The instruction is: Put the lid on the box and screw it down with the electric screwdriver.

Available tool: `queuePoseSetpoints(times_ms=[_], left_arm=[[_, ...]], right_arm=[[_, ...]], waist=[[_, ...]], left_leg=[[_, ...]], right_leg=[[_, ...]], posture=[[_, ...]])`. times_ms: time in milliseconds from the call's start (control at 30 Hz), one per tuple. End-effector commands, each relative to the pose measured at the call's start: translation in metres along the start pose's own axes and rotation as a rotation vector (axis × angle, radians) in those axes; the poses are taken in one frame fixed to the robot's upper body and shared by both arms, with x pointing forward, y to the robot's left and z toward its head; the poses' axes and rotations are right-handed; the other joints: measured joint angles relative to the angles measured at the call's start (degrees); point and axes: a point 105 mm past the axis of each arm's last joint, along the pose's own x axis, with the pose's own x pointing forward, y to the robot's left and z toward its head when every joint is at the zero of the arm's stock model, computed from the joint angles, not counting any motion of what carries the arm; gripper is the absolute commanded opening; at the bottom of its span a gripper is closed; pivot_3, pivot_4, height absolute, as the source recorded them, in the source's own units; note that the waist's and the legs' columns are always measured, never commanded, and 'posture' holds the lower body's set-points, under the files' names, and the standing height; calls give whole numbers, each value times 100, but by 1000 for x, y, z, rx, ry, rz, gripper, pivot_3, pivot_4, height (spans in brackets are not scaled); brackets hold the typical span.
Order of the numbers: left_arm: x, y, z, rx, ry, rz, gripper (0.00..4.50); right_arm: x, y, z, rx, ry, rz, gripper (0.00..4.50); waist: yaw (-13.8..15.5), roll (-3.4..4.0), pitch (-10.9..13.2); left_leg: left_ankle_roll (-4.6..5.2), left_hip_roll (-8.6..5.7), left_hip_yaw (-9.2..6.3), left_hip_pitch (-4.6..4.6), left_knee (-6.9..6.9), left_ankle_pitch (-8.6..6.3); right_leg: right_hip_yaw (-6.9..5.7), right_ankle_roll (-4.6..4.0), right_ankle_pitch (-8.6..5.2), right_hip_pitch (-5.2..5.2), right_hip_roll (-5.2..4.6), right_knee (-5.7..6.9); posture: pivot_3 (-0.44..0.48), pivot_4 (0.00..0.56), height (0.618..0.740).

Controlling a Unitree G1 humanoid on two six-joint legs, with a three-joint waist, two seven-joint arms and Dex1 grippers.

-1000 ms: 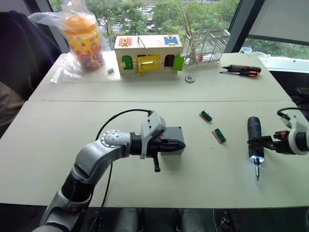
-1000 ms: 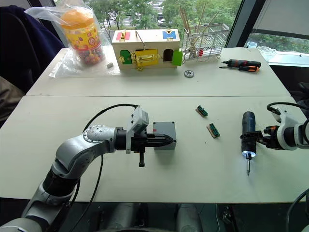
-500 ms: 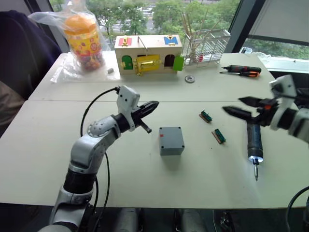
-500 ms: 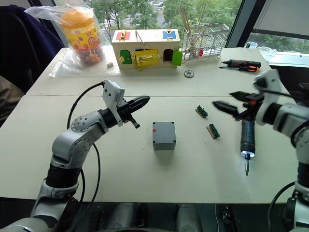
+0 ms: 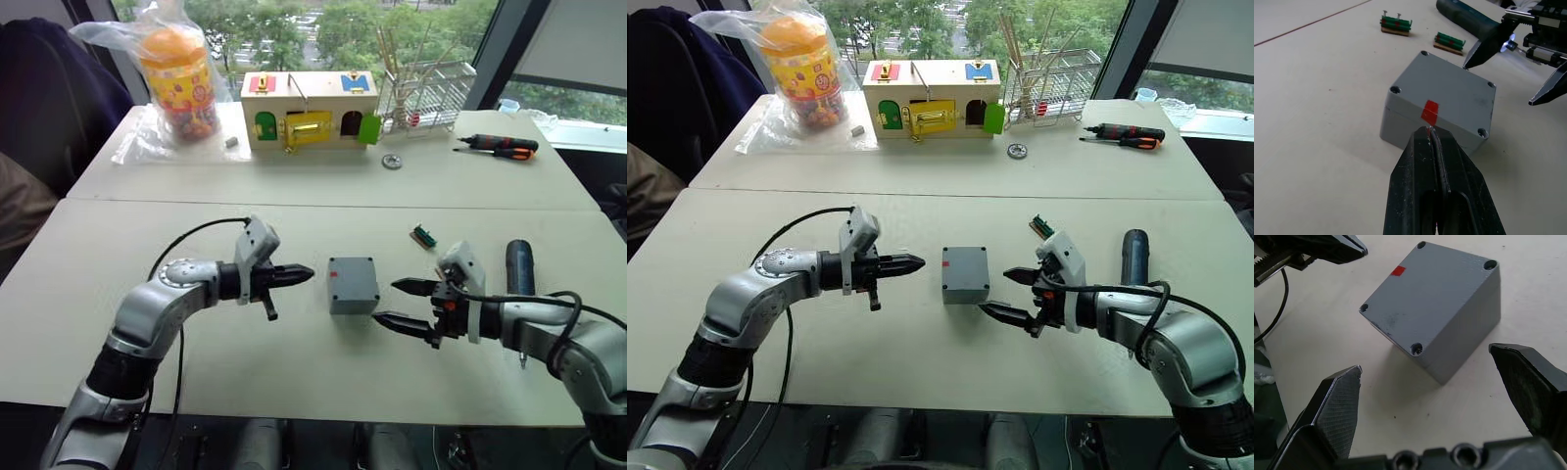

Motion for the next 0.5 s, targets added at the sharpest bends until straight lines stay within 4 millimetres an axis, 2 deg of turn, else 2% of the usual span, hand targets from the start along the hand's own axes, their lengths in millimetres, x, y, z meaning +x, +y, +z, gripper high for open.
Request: queuePoseSetpoints(times_ms=[33, 300, 433, 500], left_arm=[[9, 2, -4, 73, 37, -7, 0], [23, 12, -6, 152, 63, -54, 0], [36, 16, -3, 153, 48, -71, 0], [43, 24, -1, 152, 33, -38, 0]], right_arm=[[9, 2, -3, -36, 7, 23, 4476], [20, 14, -6, -42, 17, 80, 4476], [20, 21, -3, -48, 14, 94, 4476], [21, 24, -3, -53, 18, 96, 4476]], waist=[[0, 0, 0], [-5, 0, 0], [-1, -1, 0], [7, -1, 0]], left_leg=[[0, 0, 0, 0, 0, 0], [2, 0, 0, -1, 0, -1], [3, 0, 0, -2, -1, -1], [3, 0, 0, -1, 0, -1]], right_leg=[[0, 0, 0, 0, 0, 1], [0, 0, 0, -3, 1, 0], [-1, 0, 0, -4, 1, 1], [-1, 0, 0, -3, 1, 2]], posture=[[0, 150, 706], [0, 150, 706], [0, 150, 706], [0, 150, 706]])
